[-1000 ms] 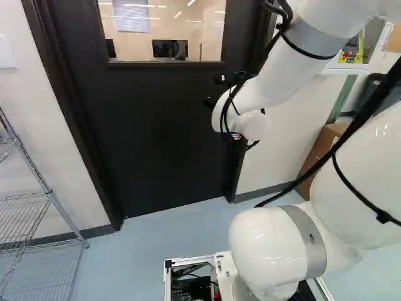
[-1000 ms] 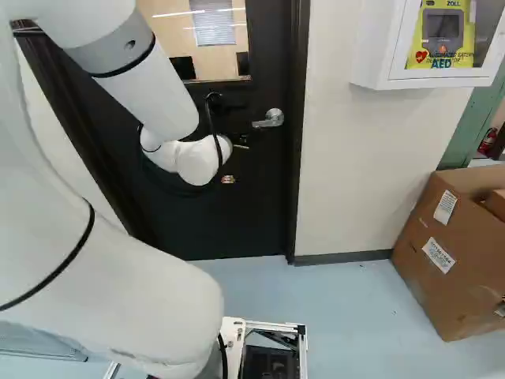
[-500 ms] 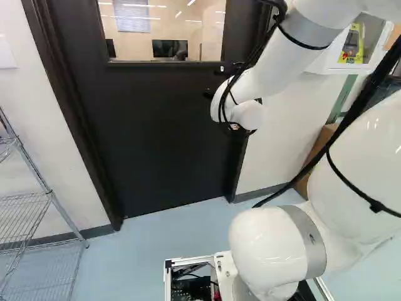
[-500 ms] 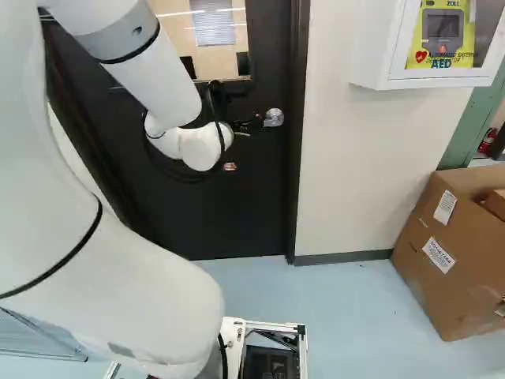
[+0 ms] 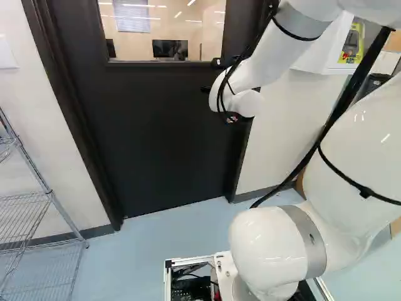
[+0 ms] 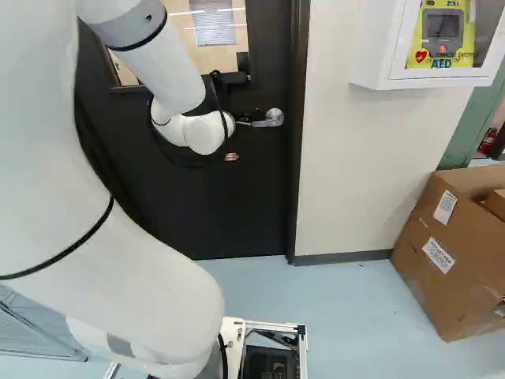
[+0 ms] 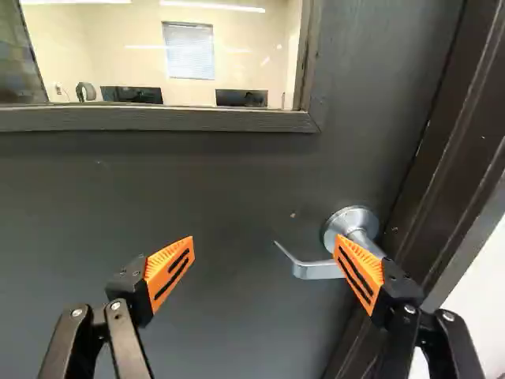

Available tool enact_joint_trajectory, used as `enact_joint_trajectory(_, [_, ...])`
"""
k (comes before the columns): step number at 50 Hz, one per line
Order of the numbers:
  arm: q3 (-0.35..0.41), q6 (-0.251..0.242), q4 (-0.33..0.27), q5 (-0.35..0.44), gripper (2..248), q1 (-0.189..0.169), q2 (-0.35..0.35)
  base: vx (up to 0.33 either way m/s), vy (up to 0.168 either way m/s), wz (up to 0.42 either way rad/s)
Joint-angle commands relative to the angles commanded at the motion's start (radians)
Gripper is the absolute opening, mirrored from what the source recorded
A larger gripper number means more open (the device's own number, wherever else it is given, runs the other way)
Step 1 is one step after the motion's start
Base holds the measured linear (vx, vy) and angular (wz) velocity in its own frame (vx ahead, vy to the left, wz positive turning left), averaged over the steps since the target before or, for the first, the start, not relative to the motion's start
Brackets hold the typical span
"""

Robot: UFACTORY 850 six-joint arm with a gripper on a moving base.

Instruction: Open the door and move inside

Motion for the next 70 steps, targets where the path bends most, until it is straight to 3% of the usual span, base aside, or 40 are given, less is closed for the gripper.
enact_joint_trajectory(15, [-0.075, 0.000, -0.017, -0.074, 247, 0.001, -0.045, 0.000, 0.000, 0.000])
enact_joint_trajectory(41, [-0.174, 0.000, -0.019, -0.083, 247, 0.002, -0.186, 0.000, 0.000, 0.000])
enact_joint_trajectory(70, [-0.175, 0.000, -0.019, -0.083, 247, 0.001, -0.249, 0.000, 0.000, 0.000])
